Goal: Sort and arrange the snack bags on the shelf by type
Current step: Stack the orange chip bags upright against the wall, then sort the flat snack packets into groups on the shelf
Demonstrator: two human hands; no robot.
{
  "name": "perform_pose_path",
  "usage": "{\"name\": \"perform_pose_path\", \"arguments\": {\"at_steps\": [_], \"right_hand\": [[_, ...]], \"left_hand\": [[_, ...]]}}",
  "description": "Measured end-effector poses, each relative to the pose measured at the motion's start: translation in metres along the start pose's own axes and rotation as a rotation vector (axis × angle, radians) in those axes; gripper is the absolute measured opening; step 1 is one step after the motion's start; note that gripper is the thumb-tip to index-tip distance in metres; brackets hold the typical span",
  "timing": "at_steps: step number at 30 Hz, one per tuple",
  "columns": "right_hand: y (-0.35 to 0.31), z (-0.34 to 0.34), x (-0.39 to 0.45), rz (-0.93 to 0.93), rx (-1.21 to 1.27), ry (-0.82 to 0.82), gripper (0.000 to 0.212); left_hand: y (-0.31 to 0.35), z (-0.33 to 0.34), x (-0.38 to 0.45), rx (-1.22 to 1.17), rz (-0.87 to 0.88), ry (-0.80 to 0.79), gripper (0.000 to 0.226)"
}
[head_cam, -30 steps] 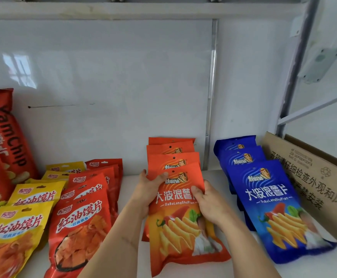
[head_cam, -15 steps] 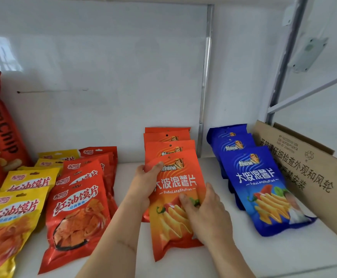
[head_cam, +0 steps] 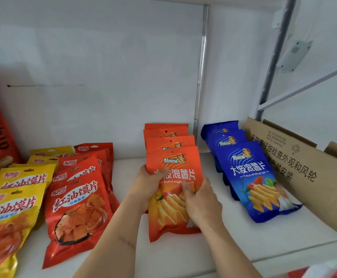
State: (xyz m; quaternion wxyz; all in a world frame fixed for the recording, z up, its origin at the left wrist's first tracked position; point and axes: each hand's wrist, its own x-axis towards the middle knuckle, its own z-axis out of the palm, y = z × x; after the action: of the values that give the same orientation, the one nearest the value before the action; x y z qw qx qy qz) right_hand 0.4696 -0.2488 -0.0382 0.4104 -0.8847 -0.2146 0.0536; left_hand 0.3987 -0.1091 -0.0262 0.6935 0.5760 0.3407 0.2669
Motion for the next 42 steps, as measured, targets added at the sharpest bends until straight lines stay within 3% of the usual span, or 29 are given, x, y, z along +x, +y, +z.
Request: {"name": "perform_pose_path", "arguments": {"at_steps": [4, 14, 21, 26, 29, 34, 37, 42], "right_hand": [[0.013, -0.013, -0.005, -0.110, -0.008, -0.127, 0.066], [0.018, -0.012, -0.011, -0.123, 0.020, -0.054, 0.070], [0.018, -0.012, -0.011, -0.160, 0.025, 0.007, 0.063], [0.021, -0.011, -0.012, -0.258, -0.059, 0.135, 0.063], [0.023, -0.013, -0.016, -0.317, -0.123, 0.237, 0.057], [0.020, -0.013, -0.027, -0.557, -0.129, 0.436, 0.038], [0.009, -0.009, -0.036, -0.680, -0.088, 0.422, 0.033], [-0.041, 0.014, -0.073, -0.806, 0.108, 0.261, 0.038]], "left_hand": [[-0.006, -0.003, 0.003, 0.176, 0.079, 0.036, 0.060], [-0.008, 0.000, 0.004, 0.265, 0.103, 0.125, 0.049], [0.007, 0.006, -0.016, 0.306, 0.103, 0.166, 0.054], [0.011, 0.004, -0.044, 0.504, 0.139, 0.245, 0.073], [0.016, -0.006, -0.063, 0.639, 0.208, 0.286, 0.070], [0.026, -0.044, -0.091, 0.777, 0.385, 0.457, 0.048], [0.027, -0.074, -0.097, 0.824, 0.383, 0.592, 0.049], [0.018, -0.124, -0.095, 0.835, 0.219, 0.735, 0.067]]}}
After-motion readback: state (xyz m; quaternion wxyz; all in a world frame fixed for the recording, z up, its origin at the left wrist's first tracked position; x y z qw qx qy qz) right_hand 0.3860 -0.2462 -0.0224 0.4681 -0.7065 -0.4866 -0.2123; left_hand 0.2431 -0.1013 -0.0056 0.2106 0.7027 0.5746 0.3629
